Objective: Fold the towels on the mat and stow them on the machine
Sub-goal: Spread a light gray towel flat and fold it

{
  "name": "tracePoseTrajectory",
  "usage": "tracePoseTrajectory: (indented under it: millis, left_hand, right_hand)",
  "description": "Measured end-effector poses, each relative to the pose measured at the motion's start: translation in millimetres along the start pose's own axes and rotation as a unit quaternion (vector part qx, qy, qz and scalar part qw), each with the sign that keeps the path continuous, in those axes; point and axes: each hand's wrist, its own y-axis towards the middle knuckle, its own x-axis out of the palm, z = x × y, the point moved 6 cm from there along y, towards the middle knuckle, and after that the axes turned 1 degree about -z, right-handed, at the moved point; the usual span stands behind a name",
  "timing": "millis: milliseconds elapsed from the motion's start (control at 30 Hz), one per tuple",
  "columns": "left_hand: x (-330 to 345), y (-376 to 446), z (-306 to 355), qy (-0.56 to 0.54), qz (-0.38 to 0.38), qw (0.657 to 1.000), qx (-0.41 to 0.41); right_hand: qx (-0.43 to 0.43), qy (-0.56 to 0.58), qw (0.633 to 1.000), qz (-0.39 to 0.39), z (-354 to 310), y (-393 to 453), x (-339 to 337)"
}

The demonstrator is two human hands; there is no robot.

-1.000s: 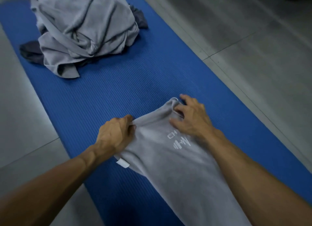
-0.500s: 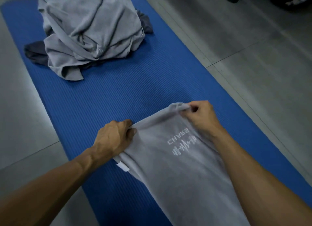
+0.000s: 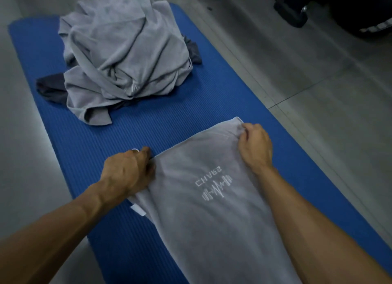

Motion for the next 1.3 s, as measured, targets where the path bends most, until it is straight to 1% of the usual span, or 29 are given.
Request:
tracePoseTrajectory:
  millis: [33, 100, 167, 200, 300, 367, 433, 467, 567, 633, 667, 700, 733, 767, 800, 833, 867, 900, 967, 1033, 1100, 1167, 1233, 1300]
  left_hand:
    - [0.3, 0.4, 3.4, 0.002, 0.015, 1.0, 0.011]
    - [0.5, 3.3, 10.7, -0.022, 0.043, 0.998, 0.027]
    - [3.6, 7.1, 16.2, -0.039, 0.041, 0.998, 0.034]
    - [6.2, 8.2, 17.8, -0.043, 0.037, 0.998, 0.035]
    - [10.5, 5.8, 15.3, -0.056, 0.034, 0.997, 0.046]
    - [10.1, 5.8, 10.4, -0.065, 0.032, 0.996, 0.059]
    - [4.7, 12.0, 6.1, -0.067, 0.031, 0.996, 0.056]
    - [1.3, 17.6, 4.5, -0.068, 0.035, 0.996, 0.05]
    - [-5.5, 37.5, -2.2, -0.048, 0.038, 0.998, 0.01]
    - [-12.7, 46.5, -7.7, -0.034, 0.047, 0.998, -0.014]
    - [-18.2, 48.5, -9.2, -0.025, 0.072, 0.997, -0.016]
    - [-22.8, 48.5, -7.5, -0.013, 0.111, 0.994, 0.003]
    - [-24.5, 46.4, 0.1, -0.009, 0.145, 0.988, 0.048]
    - [-22.6, 41.7, 12.4, -0.014, 0.163, 0.98, 0.112]
    - [-15.2, 36.4, 26.4, -0.017, 0.152, 0.973, 0.175]
    - [-3.4, 32.2, 38.3, -0.016, 0.117, 0.968, 0.222]
    - [8.9, 29.8, 46.2, -0.017, 0.07, 0.969, 0.238]
    - [19.0, 29.7, 49.4, -0.019, 0.029, 0.973, 0.228]
    - [33.9, 33.3, 47.0, -0.018, -0.022, 0.979, 0.203]
    - [38.1, 34.4, 46.7, 0.016, -0.032, 0.979, 0.199]
    - [38.9, 34.9, 47.6, 0.042, -0.042, 0.979, 0.194]
    - [36.3, 35.4, 51.4, 0.061, -0.05, 0.981, 0.179]
    - [26.0, 33.7, 67.1, 0.05, -0.007, 0.982, 0.182]
    - [25.5, 31.4, 102.1, 0.044, 0.039, 0.97, 0.235]
  right_hand:
    - [0.046, 0.016, 0.999, 0.015, 10.2, 10.0, -2.7]
    - [0.118, 0.025, 0.993, -0.012, 24.5, 28.7, -0.2]
    - [0.133, -0.009, 0.99, -0.056, 26.2, 38.2, 10.4]
    - [0.135, -0.022, 0.989, -0.062, 24.4, 40.8, 14.6]
    - [0.16, -0.012, 0.986, -0.046, 20.0, 45.6, 18.0]
    - [0.174, -0.025, 0.984, -0.005, 17.5, 53.6, 8.4]
    - [0.187, -0.03, 0.981, 0.042, 15.2, 69.1, -4.0]
    - [0.189, -0.025, 0.98, 0.051, 12.6, 77.5, -6.7]
    - [0.161, -0.014, 0.987, 0.022, -3.4, 97.8, 3.2]
    - [0.134, 0.007, 0.99, -0.034, -11.2, 103.5, 17.3]
    - [0.125, 0.024, 0.989, -0.075, -13.4, 102.8, 24.1]
    - [0.117, 0.035, 0.986, -0.109, -16.7, 98.8, 28.6]
    - [0.106, 0.039, 0.986, -0.121, -22.0, 90.9, 29.4]
    - [0.088, 0.037, 0.99, -0.103, -28.0, 80.6, 27.6]
    - [0.059, 0.032, 0.996, -0.059, -34.3, 66.4, 25.0]
    - [0.022, 0.027, 0.999, -0.016, -41.8, 48.3, 24.4]
    - [-0.015, 0.02, 1.0, -0.006, -49.5, 29.7, 28.9]
    - [-0.047, -0.004, 0.998, -0.041, -55.2, 16.0, 39.8]
    - [-0.07, -0.089, 0.982, -0.153, -46.9, 19.1, 66.7]
    - [-0.041, -0.12, 0.973, -0.193, -29.3, 58.7, 75.7]
    - [-0.001, -0.112, 0.971, -0.21, -24.5, 91.8, 70.4]
    - [-0.005, -0.077, 0.979, -0.187, -32.6, 91.7, 59.4]
    - [-0.025, -0.01, 0.992, -0.121, -38.2, 59.9, 41.2]
    - [-0.028, 0.019, 0.997, -0.076, -21.2, 12.2, 22.8]
